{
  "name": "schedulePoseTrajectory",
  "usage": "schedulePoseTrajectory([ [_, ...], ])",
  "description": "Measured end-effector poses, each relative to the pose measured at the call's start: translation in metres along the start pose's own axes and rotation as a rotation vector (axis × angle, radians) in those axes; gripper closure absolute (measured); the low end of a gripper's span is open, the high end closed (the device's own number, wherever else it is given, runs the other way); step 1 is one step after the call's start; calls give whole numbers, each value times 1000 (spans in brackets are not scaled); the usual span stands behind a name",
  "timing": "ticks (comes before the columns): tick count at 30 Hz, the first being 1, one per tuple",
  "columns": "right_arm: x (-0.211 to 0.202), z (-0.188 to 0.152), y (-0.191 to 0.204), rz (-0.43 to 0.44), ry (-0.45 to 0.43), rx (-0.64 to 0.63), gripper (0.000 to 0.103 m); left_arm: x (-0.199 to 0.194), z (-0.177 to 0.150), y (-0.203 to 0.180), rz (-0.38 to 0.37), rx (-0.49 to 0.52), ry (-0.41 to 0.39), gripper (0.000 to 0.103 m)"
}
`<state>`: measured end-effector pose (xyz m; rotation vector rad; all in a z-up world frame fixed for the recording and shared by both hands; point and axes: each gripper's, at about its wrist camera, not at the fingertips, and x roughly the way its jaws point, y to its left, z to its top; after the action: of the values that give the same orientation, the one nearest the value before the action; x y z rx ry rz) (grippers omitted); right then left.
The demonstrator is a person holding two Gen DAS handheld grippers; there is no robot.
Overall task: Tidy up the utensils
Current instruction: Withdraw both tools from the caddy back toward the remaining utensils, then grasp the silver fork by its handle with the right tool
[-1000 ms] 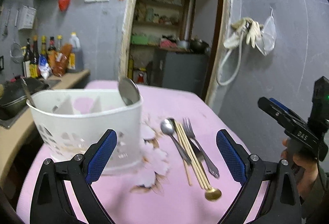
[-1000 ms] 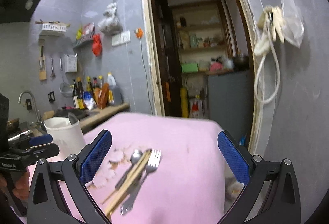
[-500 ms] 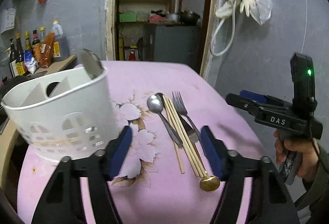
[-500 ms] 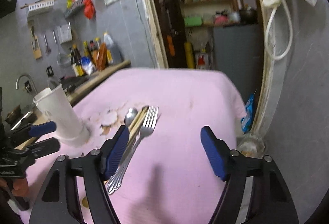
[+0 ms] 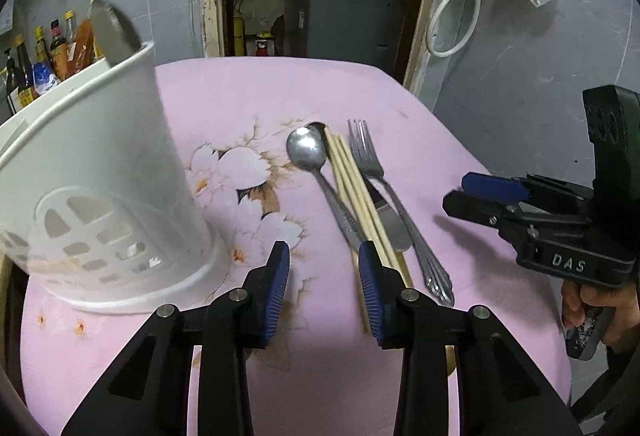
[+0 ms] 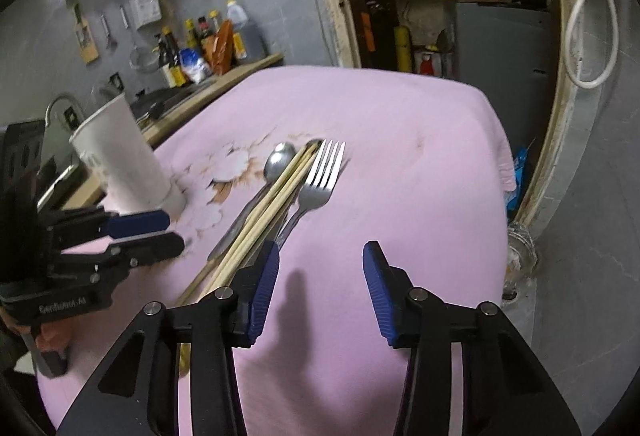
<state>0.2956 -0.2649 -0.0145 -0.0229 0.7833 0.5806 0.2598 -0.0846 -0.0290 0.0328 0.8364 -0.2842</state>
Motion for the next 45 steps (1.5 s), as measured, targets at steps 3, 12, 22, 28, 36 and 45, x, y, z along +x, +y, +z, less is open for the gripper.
schedulePoseTrajectory([
  [3, 0, -5, 8, 22, 29, -27, 61, 4, -3, 5, 4, -13, 38, 72],
  [12, 8, -9, 38, 1, 77, -149, 61, 2, -10, 21, -20, -112, 87, 72],
  [22, 18, -11, 58, -79, 111, -262, 57, -5, -11, 22, -26, -132, 88, 73],
  [28, 19, -13, 60, -173, 126, -342, 81, 1, -7, 15, -46, -99, 107, 73],
  [36, 11, -11, 37, -129, 90, -232, 90, 15, -3, 1, -61, -25, 154, 72],
  [45, 9, -13, 34, -97, 67, -185, 89, 17, -1, 1, -95, -37, 170, 72],
])
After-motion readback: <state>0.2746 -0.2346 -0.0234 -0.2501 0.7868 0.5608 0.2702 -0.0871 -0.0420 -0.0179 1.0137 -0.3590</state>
